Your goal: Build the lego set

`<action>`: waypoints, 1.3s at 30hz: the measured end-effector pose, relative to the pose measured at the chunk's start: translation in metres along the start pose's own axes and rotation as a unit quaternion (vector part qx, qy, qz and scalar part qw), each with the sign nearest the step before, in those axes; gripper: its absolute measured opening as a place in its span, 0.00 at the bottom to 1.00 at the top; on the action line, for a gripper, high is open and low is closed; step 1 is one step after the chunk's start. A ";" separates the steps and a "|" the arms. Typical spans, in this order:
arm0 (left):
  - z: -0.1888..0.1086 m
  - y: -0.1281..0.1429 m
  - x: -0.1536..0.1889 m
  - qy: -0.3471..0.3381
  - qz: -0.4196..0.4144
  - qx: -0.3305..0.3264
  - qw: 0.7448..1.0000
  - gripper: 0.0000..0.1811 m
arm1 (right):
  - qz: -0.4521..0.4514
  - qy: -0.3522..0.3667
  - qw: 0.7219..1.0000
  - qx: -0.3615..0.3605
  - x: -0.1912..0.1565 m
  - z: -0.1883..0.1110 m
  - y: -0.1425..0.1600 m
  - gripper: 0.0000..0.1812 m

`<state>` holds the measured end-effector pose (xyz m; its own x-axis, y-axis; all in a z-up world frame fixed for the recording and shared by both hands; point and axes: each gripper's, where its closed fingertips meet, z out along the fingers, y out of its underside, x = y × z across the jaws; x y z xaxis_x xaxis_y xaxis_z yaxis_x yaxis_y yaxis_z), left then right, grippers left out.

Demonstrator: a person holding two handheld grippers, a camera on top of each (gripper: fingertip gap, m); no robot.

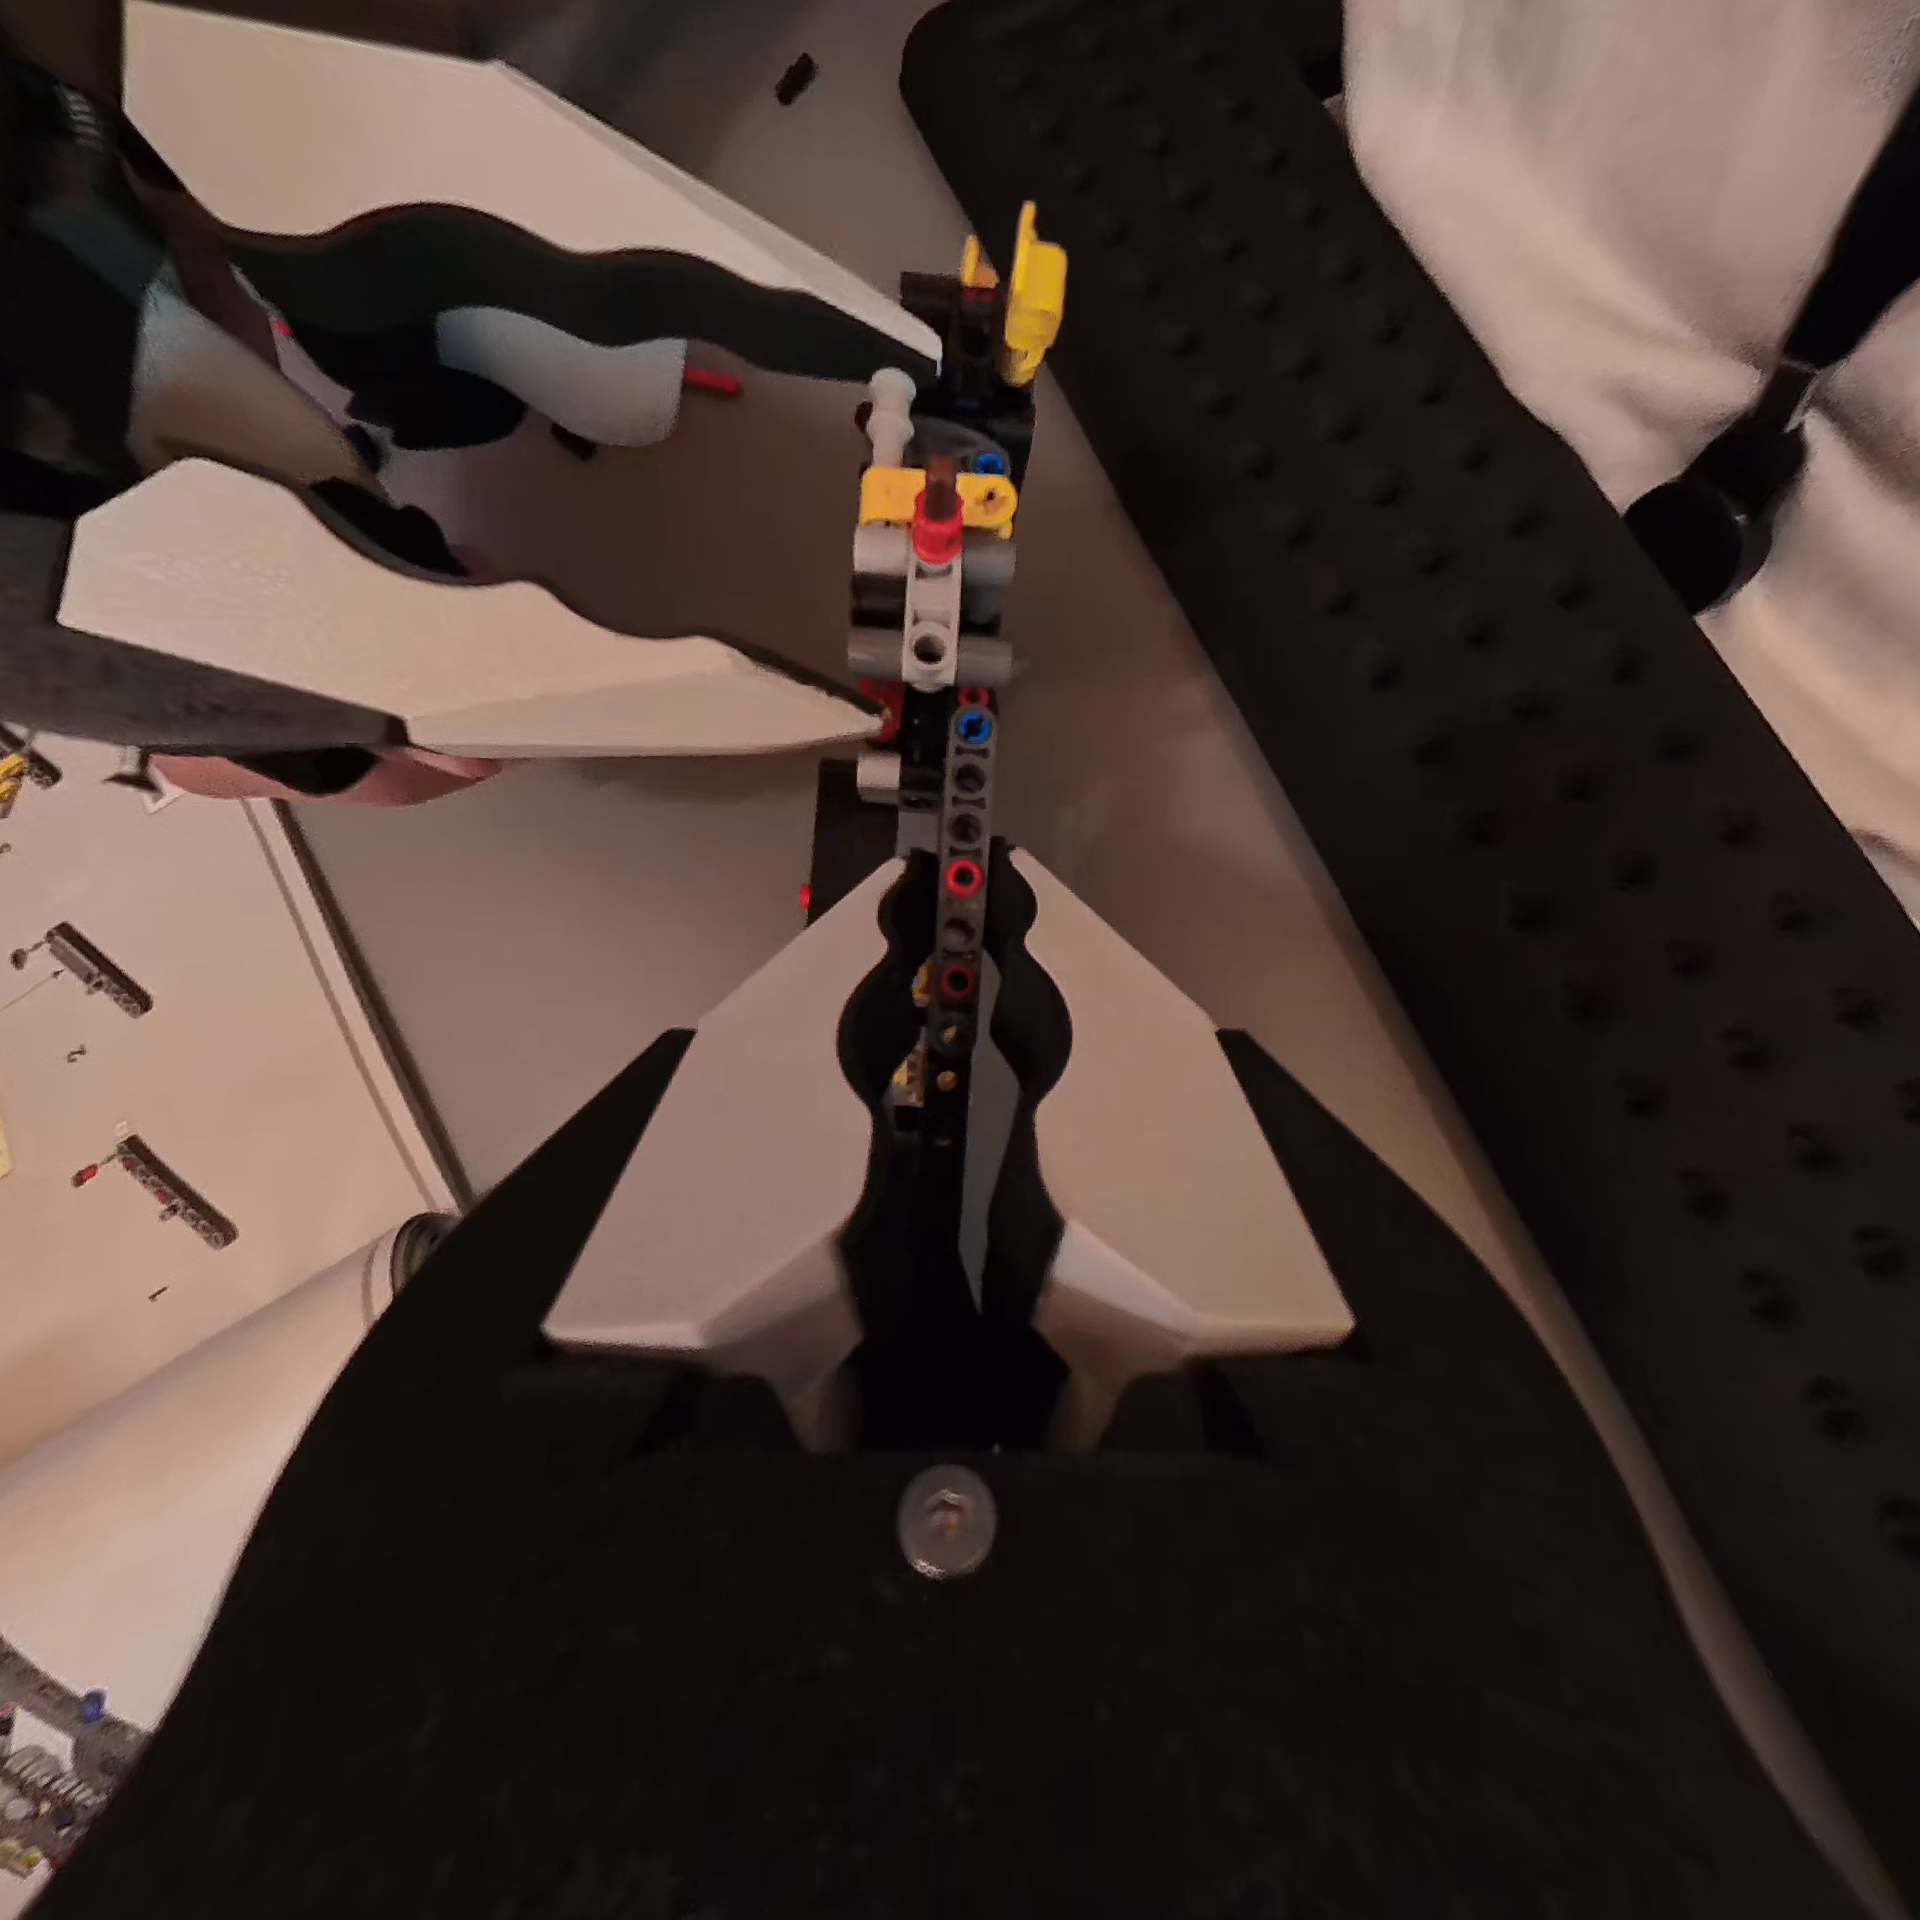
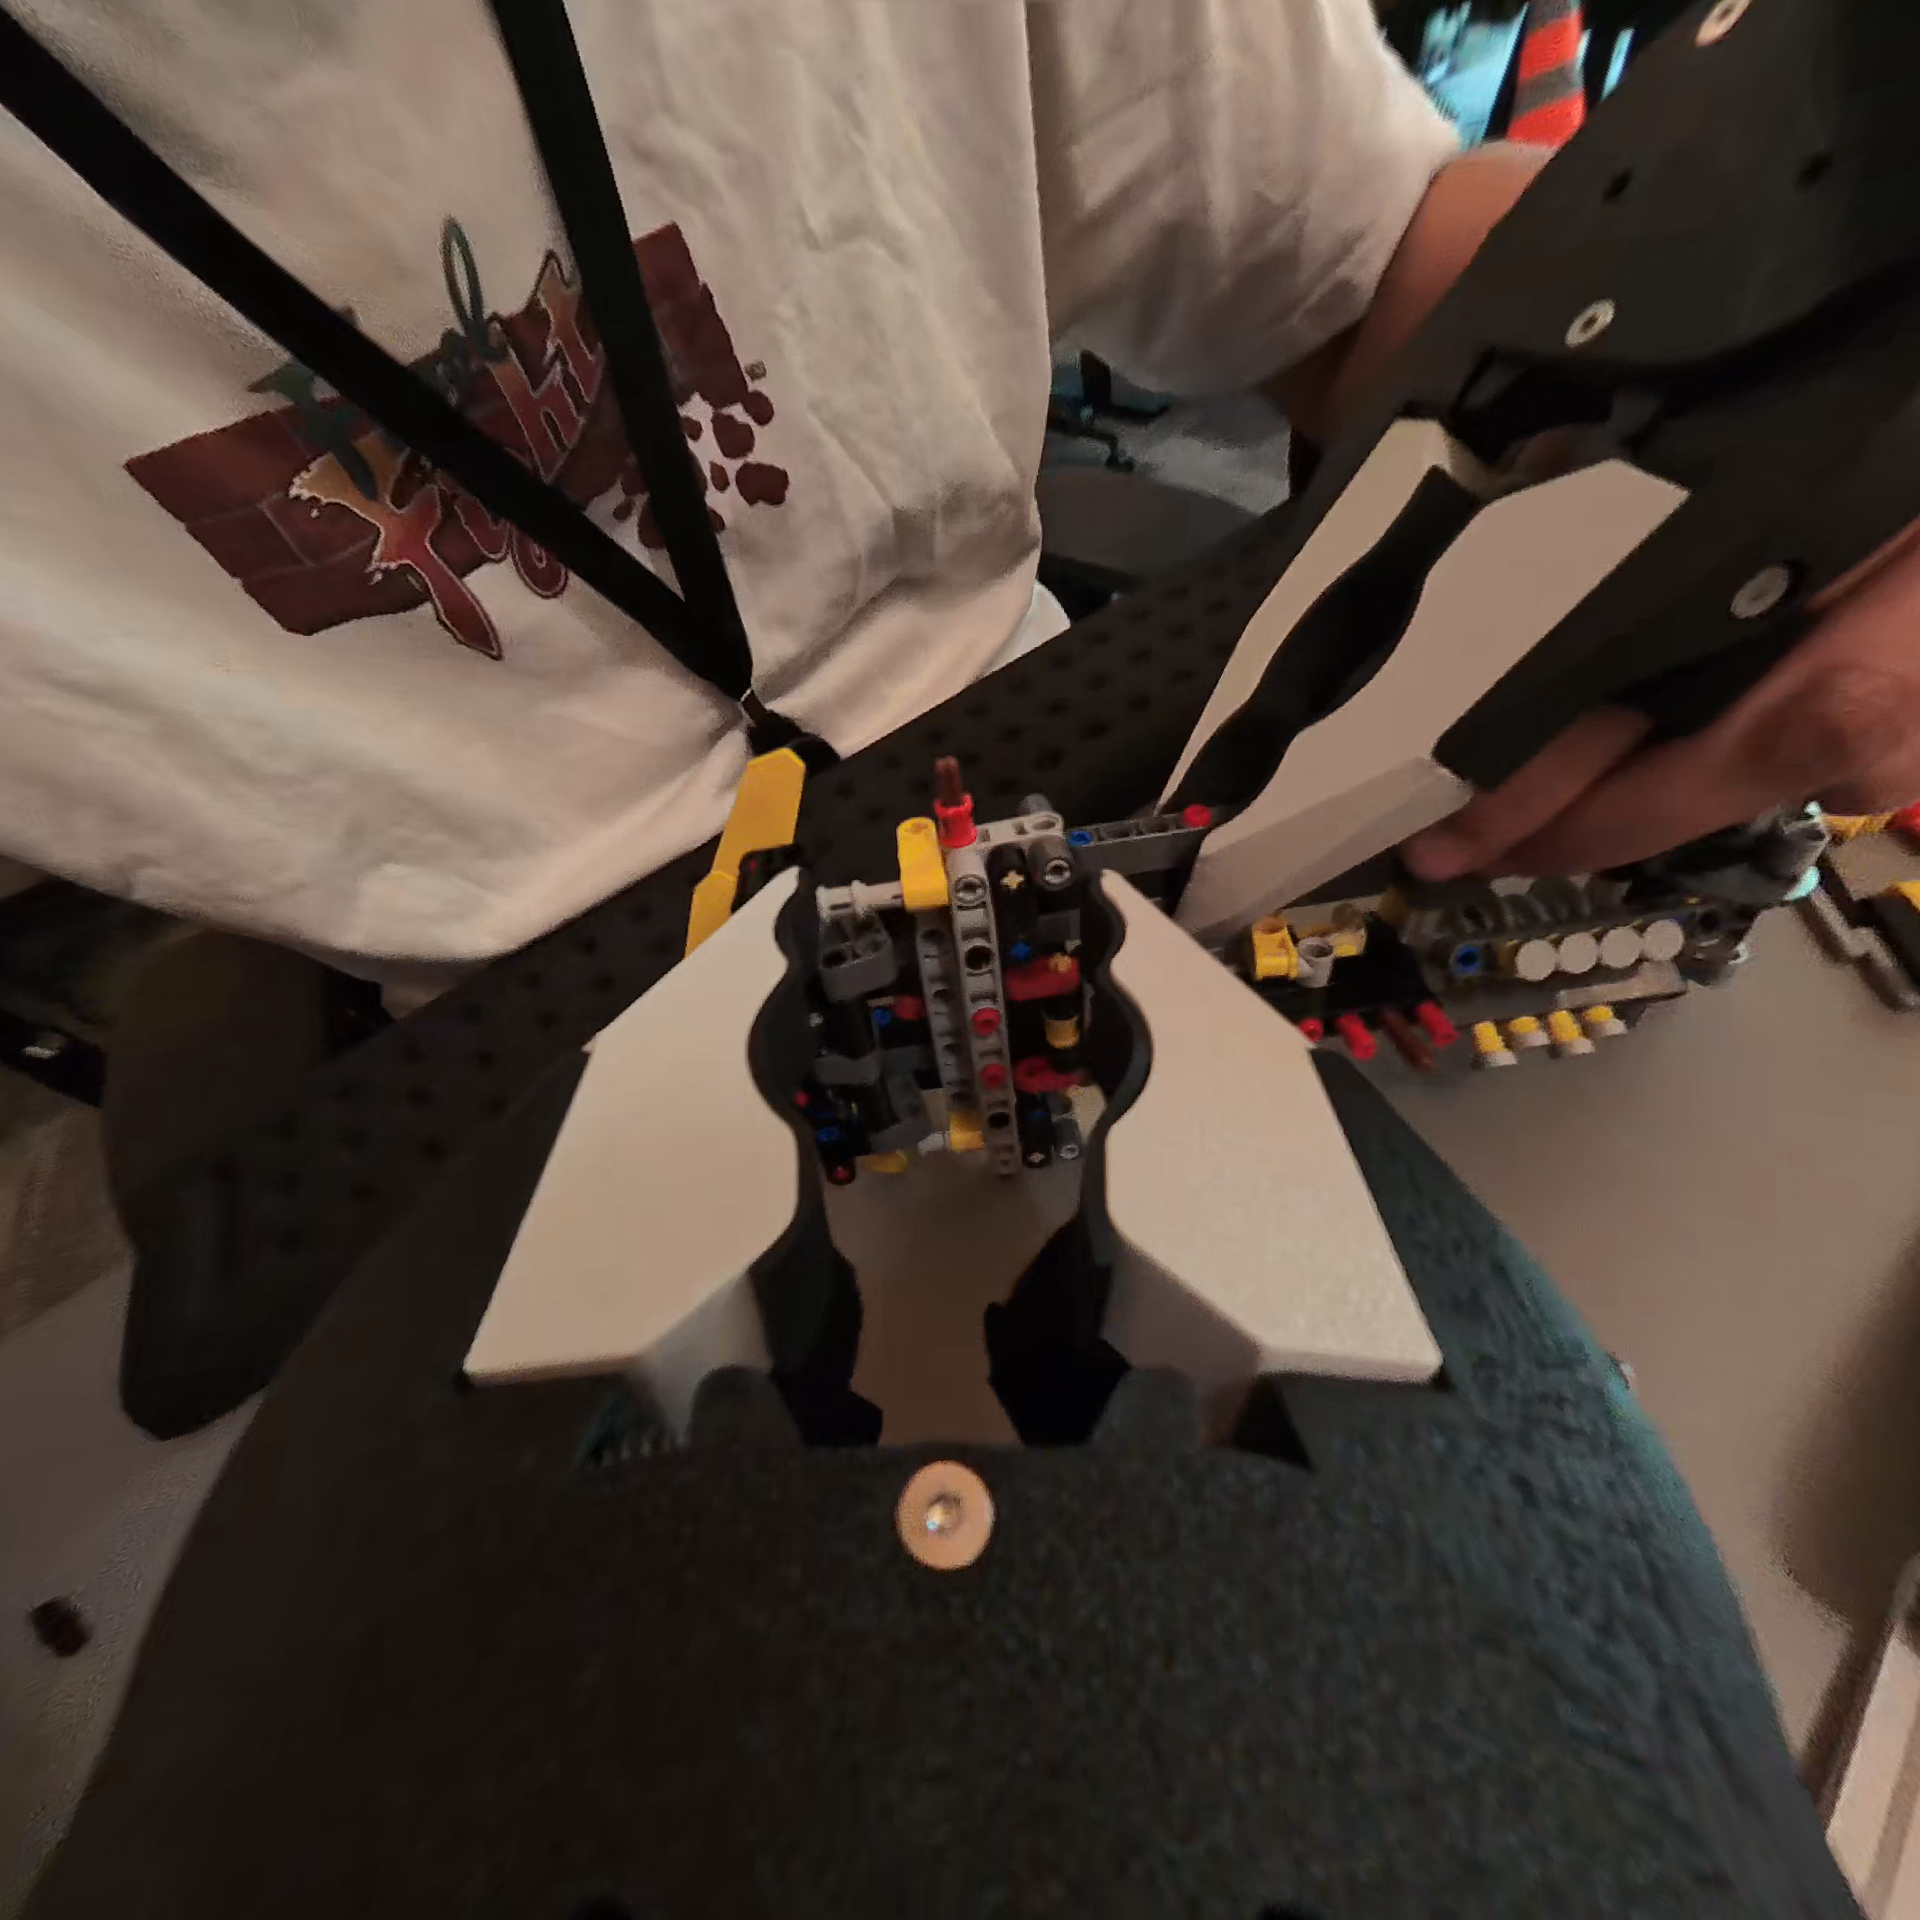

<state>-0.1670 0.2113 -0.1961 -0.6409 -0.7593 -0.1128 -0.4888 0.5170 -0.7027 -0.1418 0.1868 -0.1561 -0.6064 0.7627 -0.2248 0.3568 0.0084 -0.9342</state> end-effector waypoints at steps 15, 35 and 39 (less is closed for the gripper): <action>0.000 -0.002 0.004 0.047 -0.009 0.003 0.999 0.04 | -0.012 -0.005 1.000 0.022 -0.007 0.002 0.003 0.22; -0.006 -0.001 0.018 0.042 -0.009 0.005 0.999 0.04 | -0.080 0.048 0.995 0.039 -0.010 -0.003 -0.020 0.27; -0.006 -0.001 0.020 0.043 -0.009 0.004 0.999 0.04 | -0.050 0.034 0.998 0.013 -0.008 0.007 -0.010 0.25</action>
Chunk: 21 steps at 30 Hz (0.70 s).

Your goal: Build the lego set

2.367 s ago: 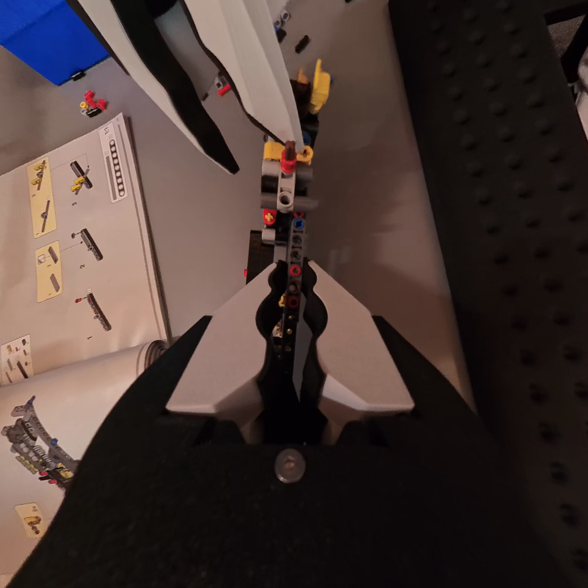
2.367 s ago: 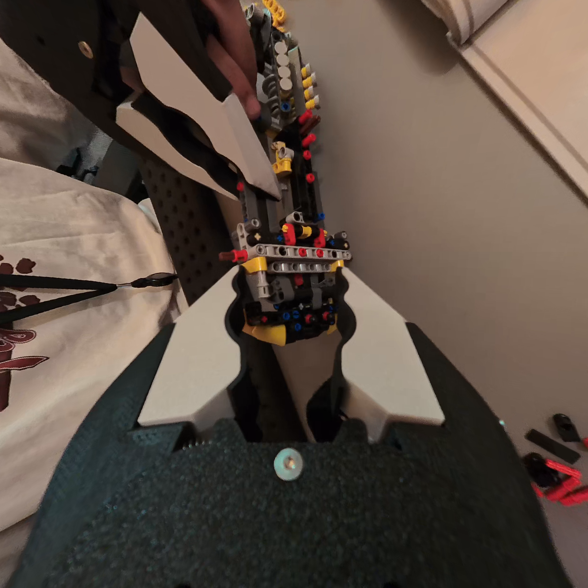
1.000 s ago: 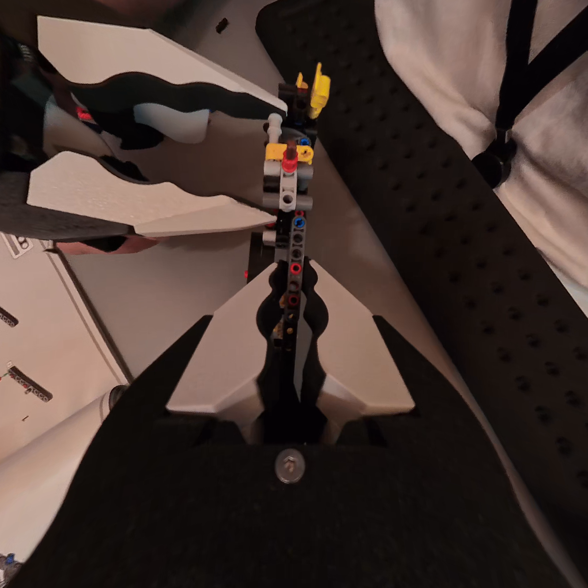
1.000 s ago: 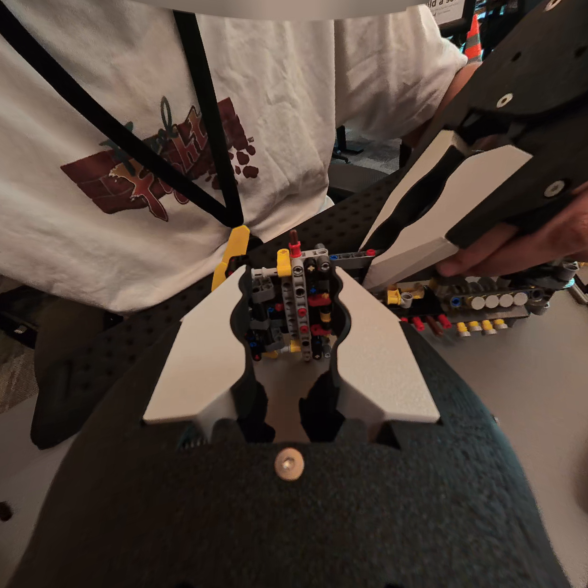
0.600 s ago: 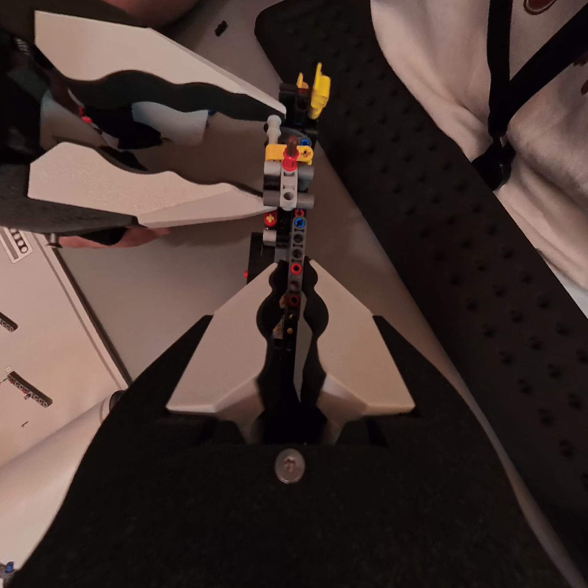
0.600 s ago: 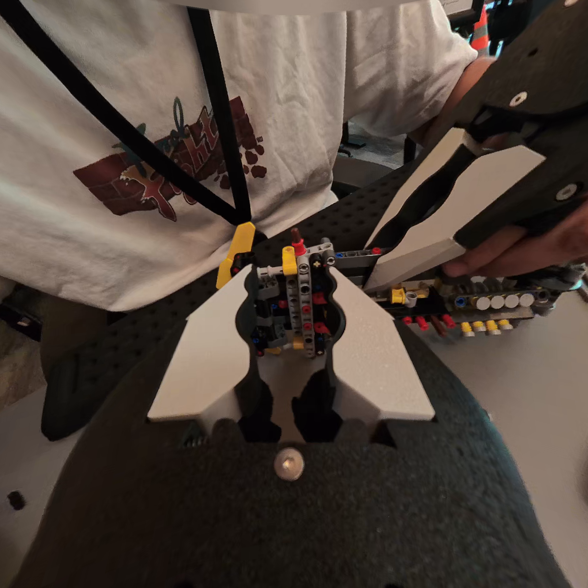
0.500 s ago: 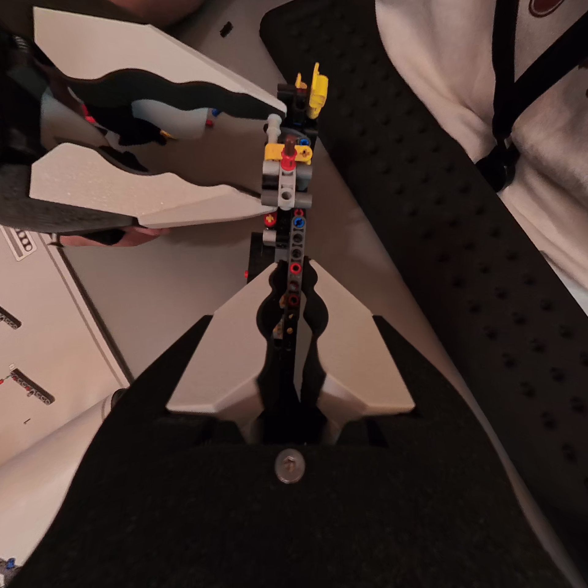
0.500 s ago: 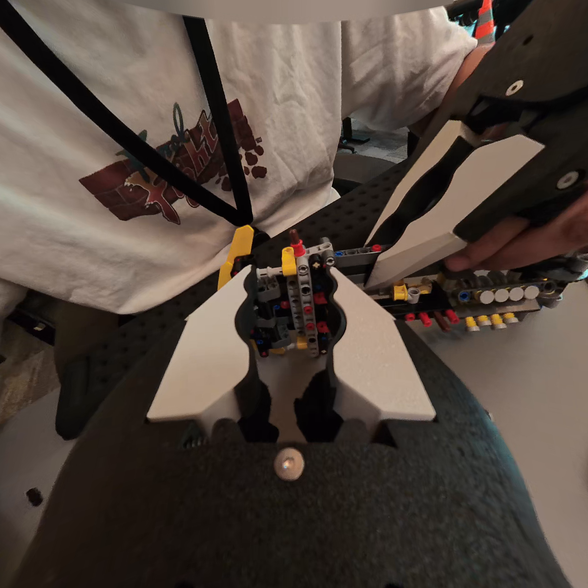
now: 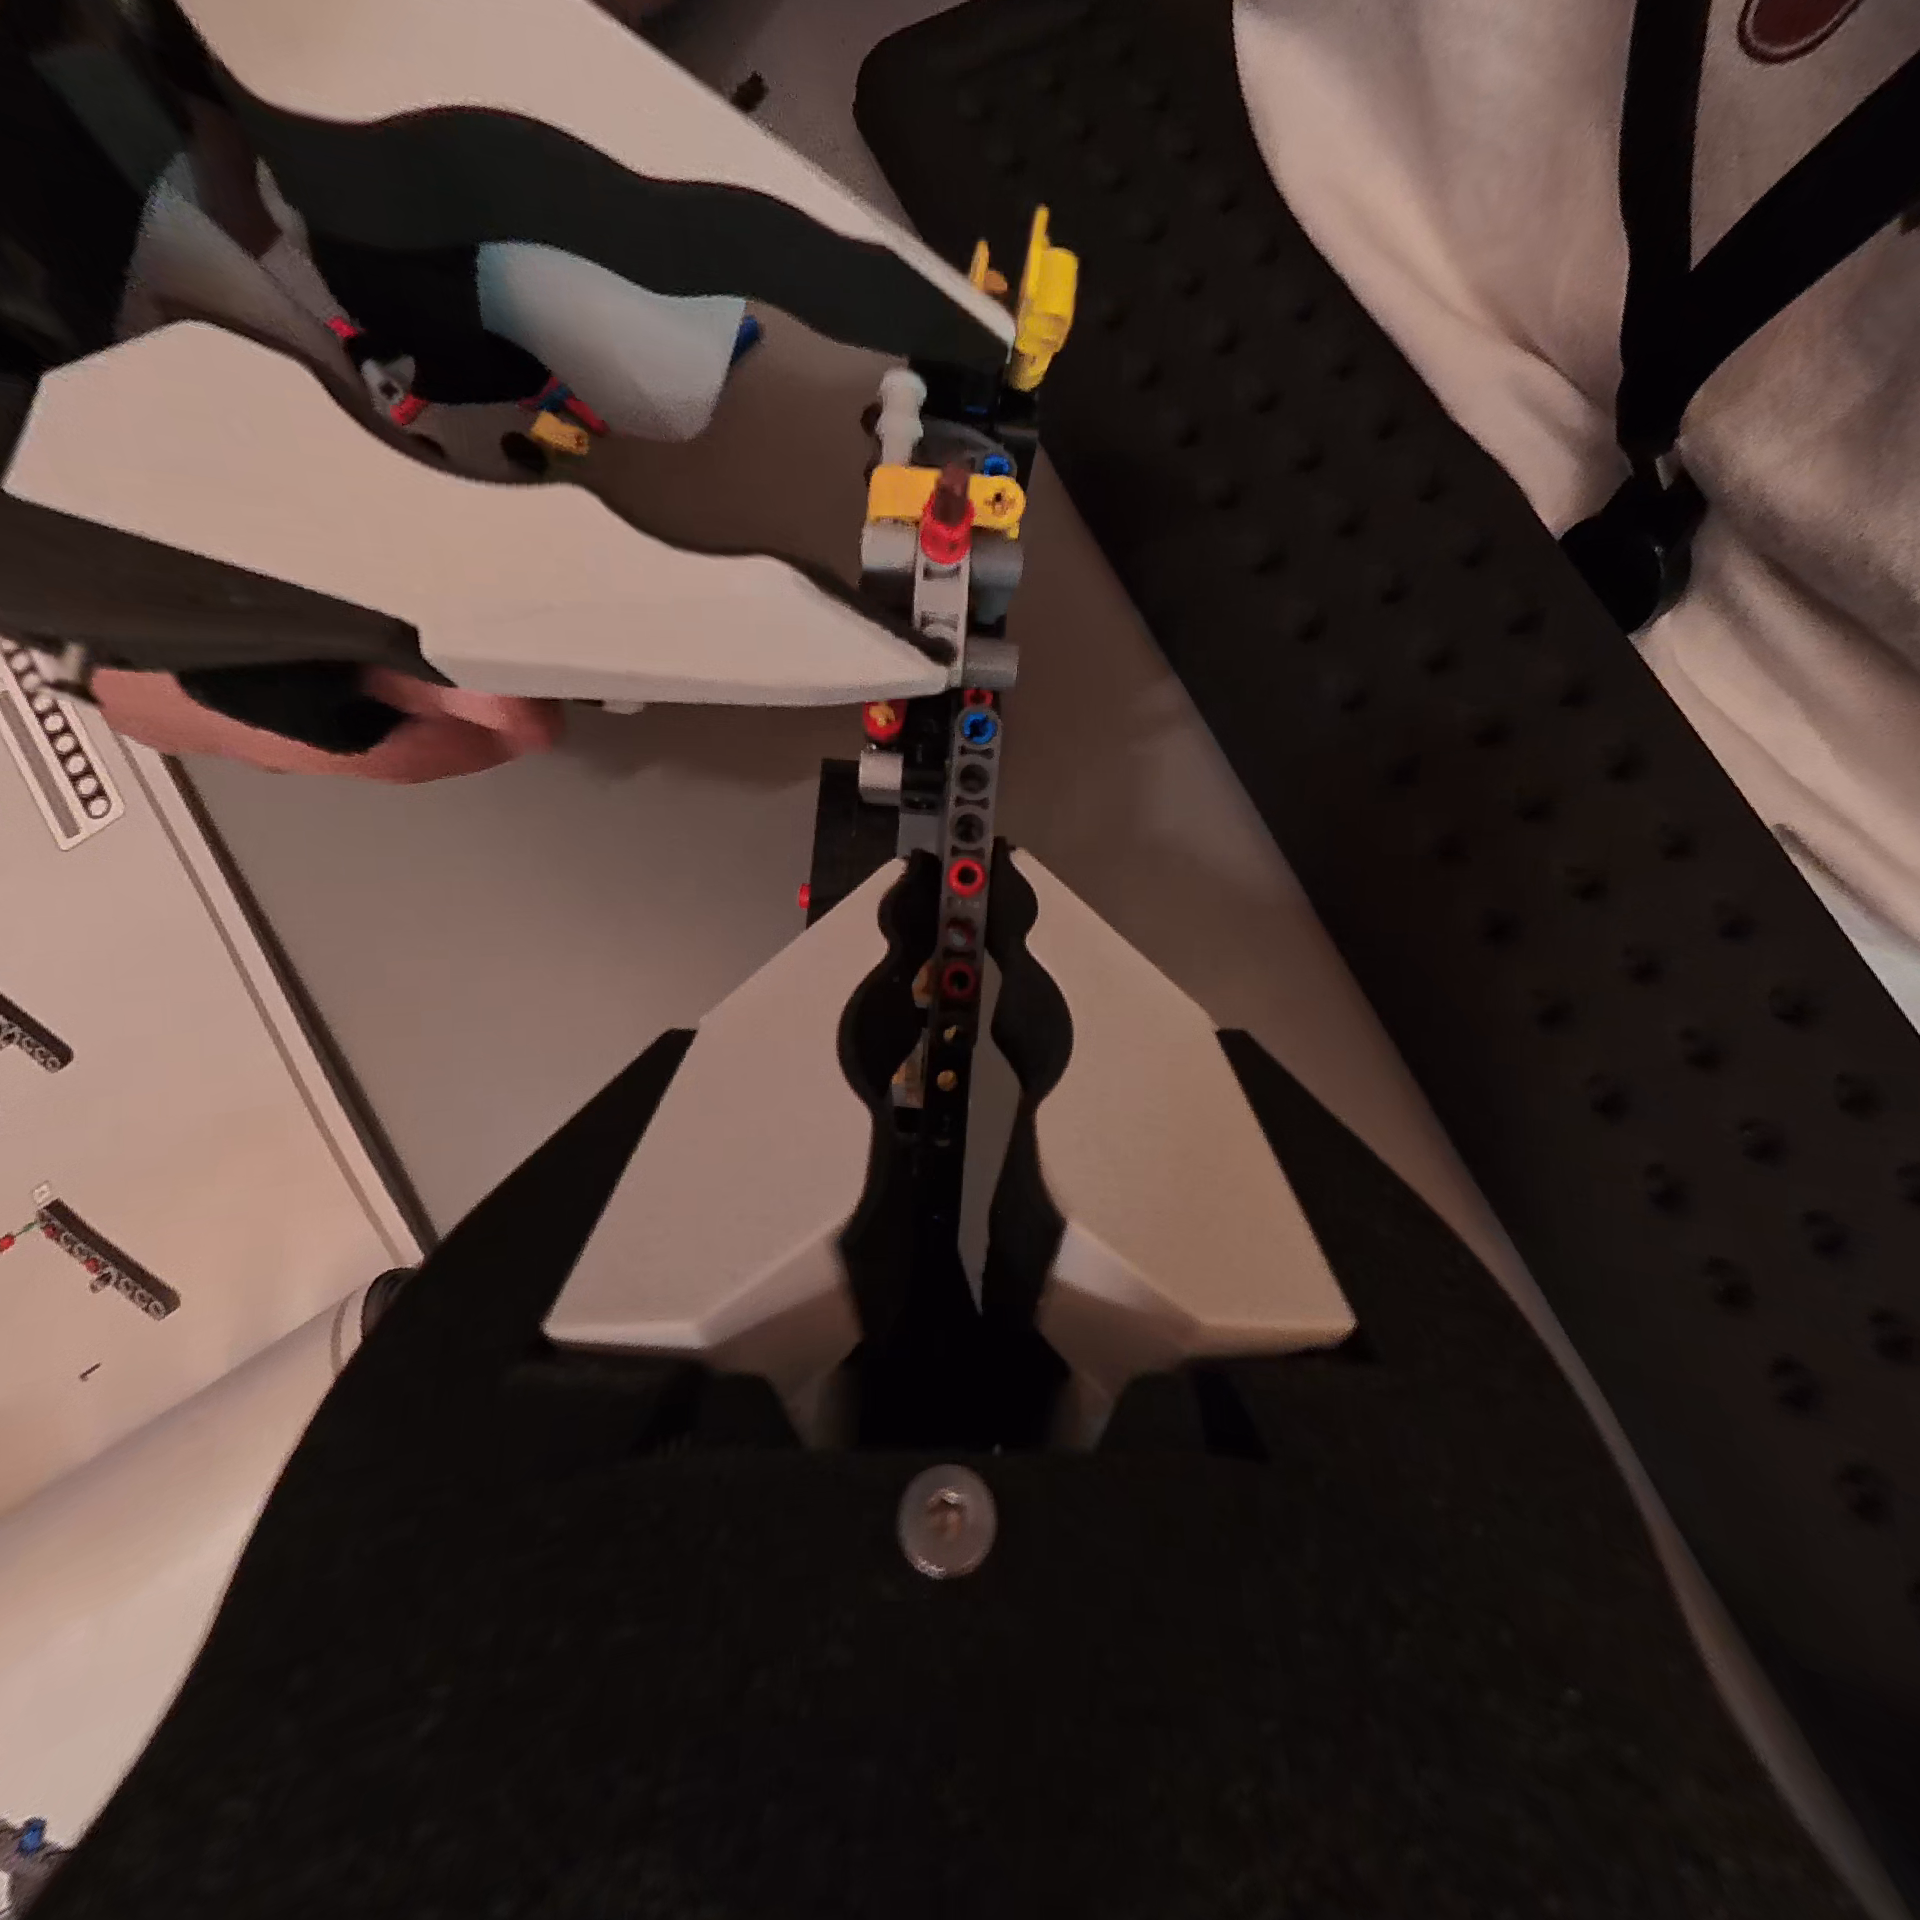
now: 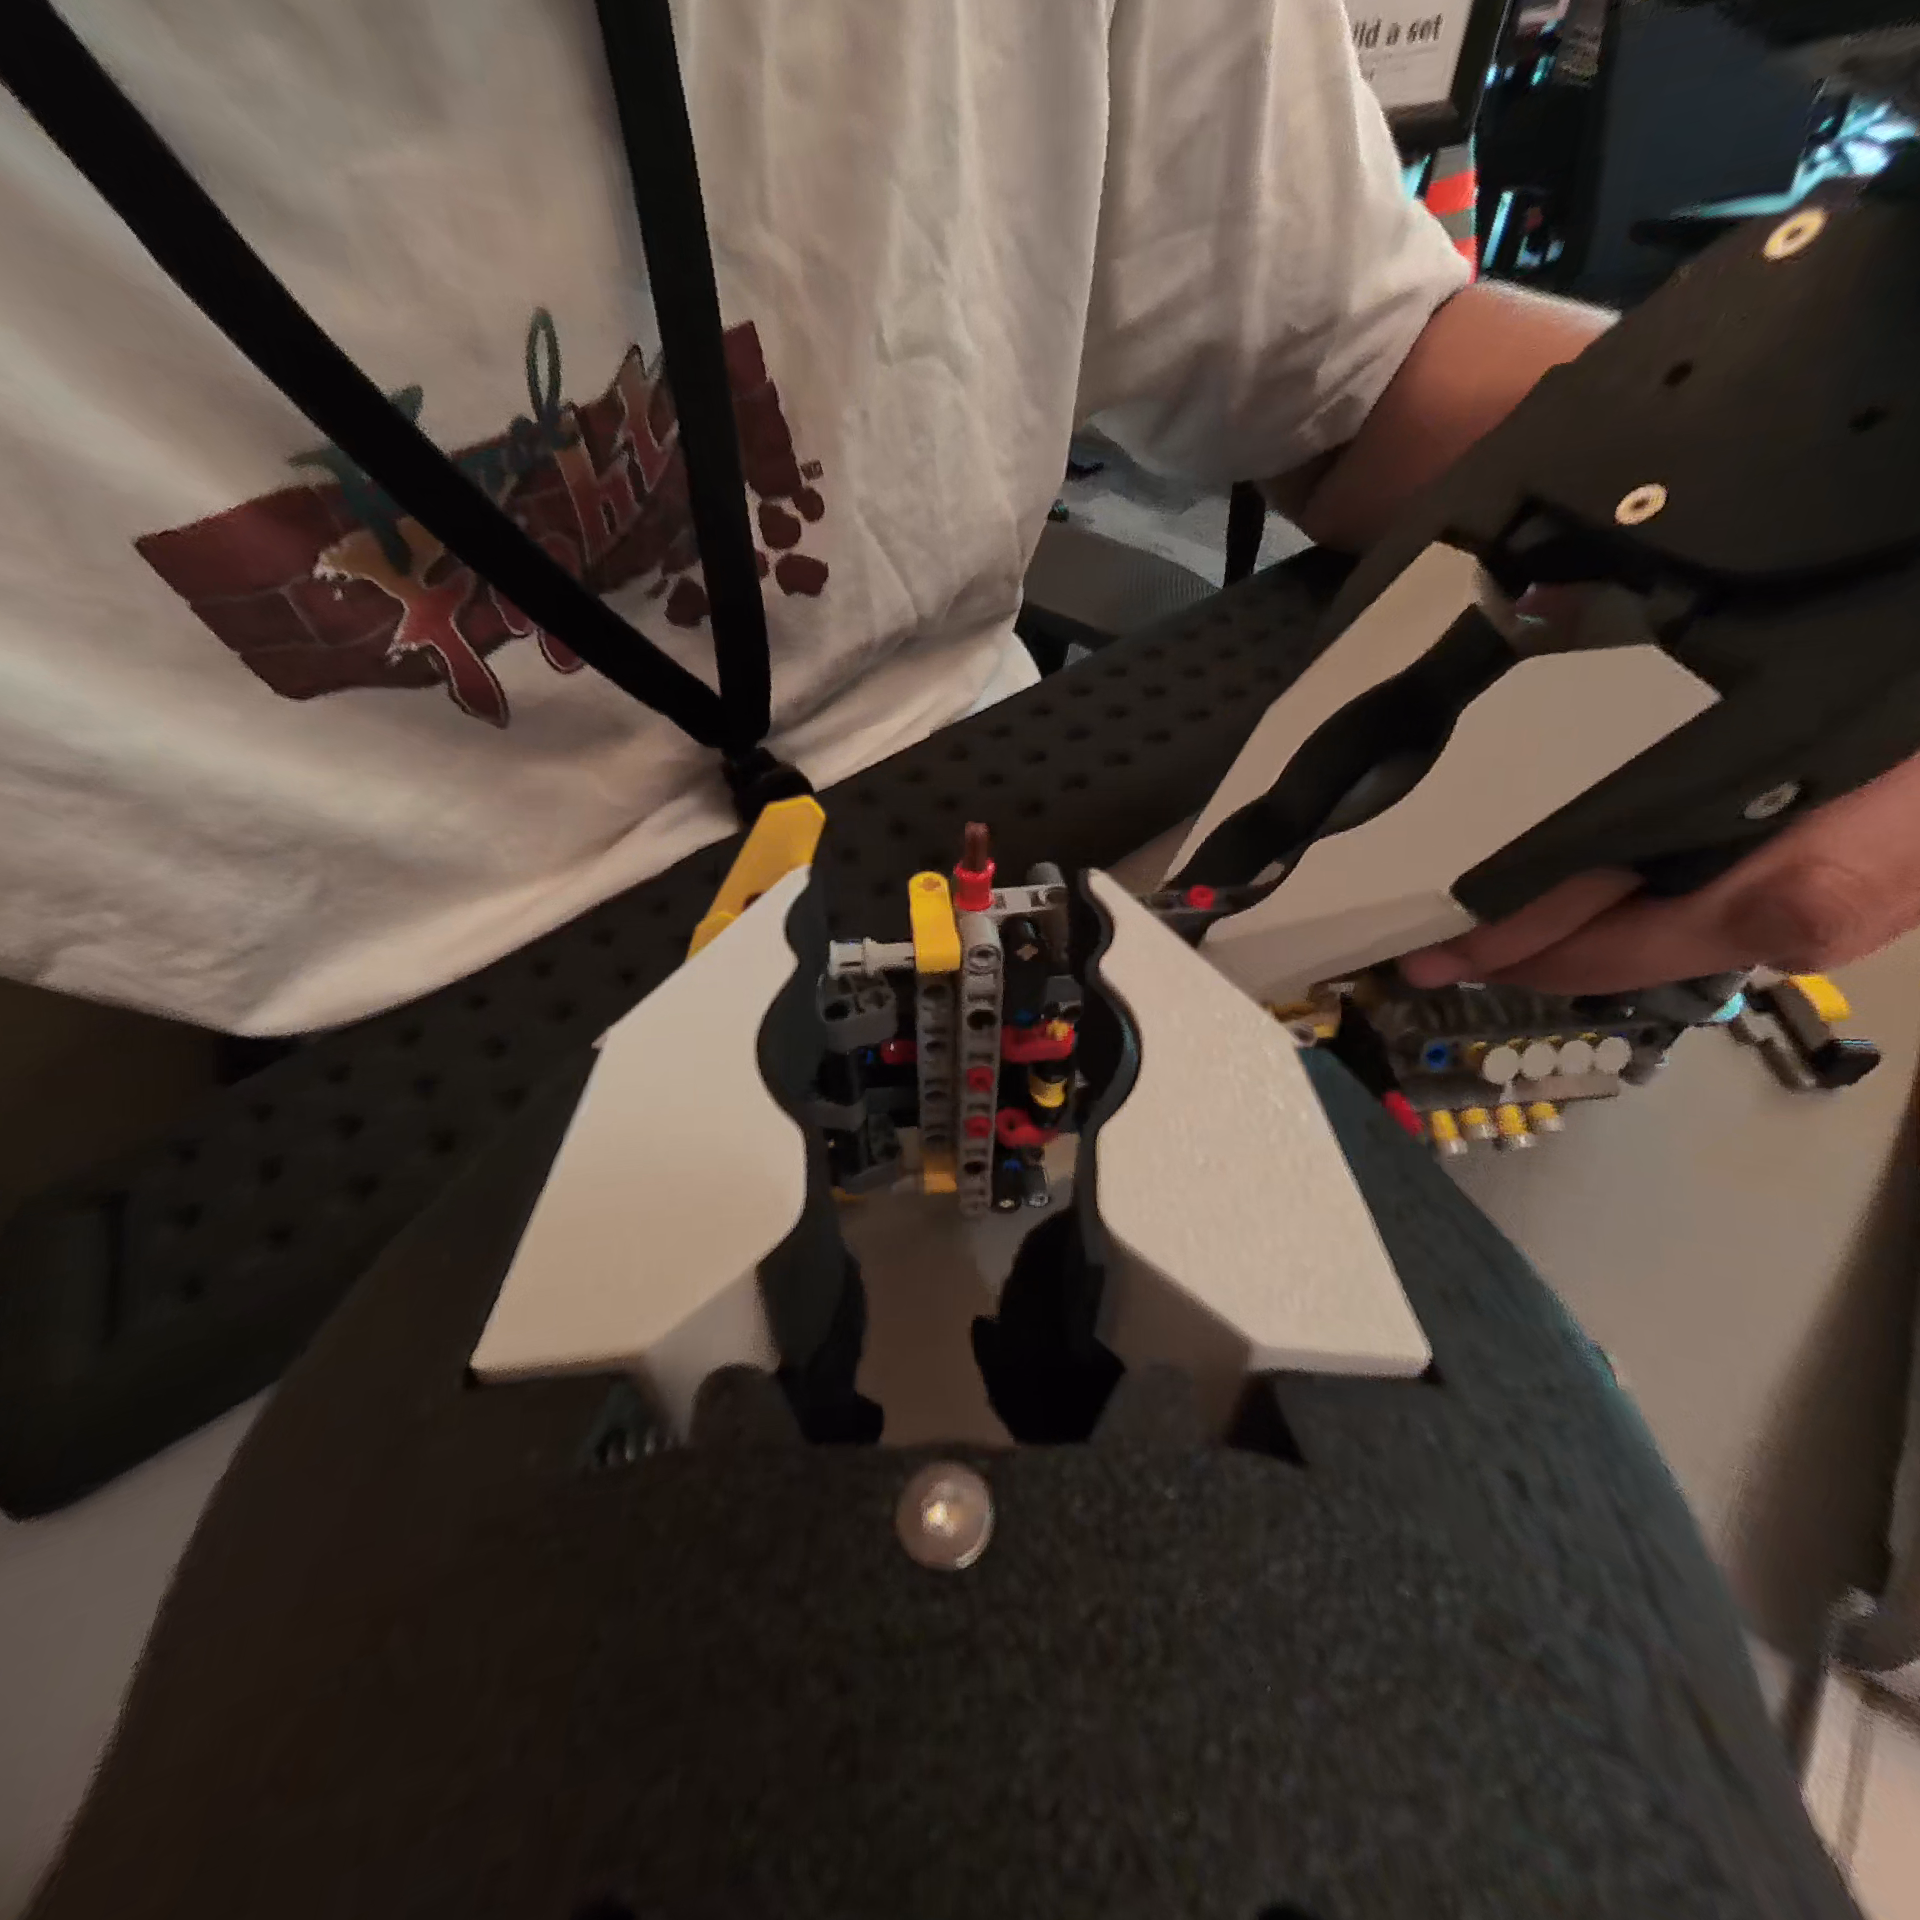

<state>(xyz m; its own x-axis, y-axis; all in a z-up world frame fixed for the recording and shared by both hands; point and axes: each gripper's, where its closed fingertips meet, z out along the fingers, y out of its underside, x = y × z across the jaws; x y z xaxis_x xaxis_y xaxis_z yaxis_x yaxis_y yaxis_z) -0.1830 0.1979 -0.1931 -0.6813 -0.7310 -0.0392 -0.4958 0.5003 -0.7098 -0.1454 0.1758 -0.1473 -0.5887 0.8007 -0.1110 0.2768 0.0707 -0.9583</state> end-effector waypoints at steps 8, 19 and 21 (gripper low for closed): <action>0.000 0.000 0.001 -0.001 -0.003 0.000 1.000 0.04 | 0.047 -0.022 0.999 0.013 -0.002 -0.001 0.003 0.23; 0.000 0.000 0.001 -0.002 -0.006 0.001 1.000 0.04 | 0.109 -0.039 0.992 0.047 0.005 -0.009 0.009 0.30; 0.000 -0.001 0.001 -0.001 -0.006 0.000 1.000 0.04 | 0.115 -0.051 0.991 0.051 0.003 -0.006 0.009 0.29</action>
<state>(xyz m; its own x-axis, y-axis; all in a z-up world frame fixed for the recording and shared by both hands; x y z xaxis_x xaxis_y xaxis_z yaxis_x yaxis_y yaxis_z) -0.1832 0.1971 -0.1926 -0.6746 -0.7375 -0.0316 -0.5035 0.4910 -0.7109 -0.1395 0.1823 -0.1545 -0.5943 0.7242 -0.3498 0.3373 -0.1704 -0.9258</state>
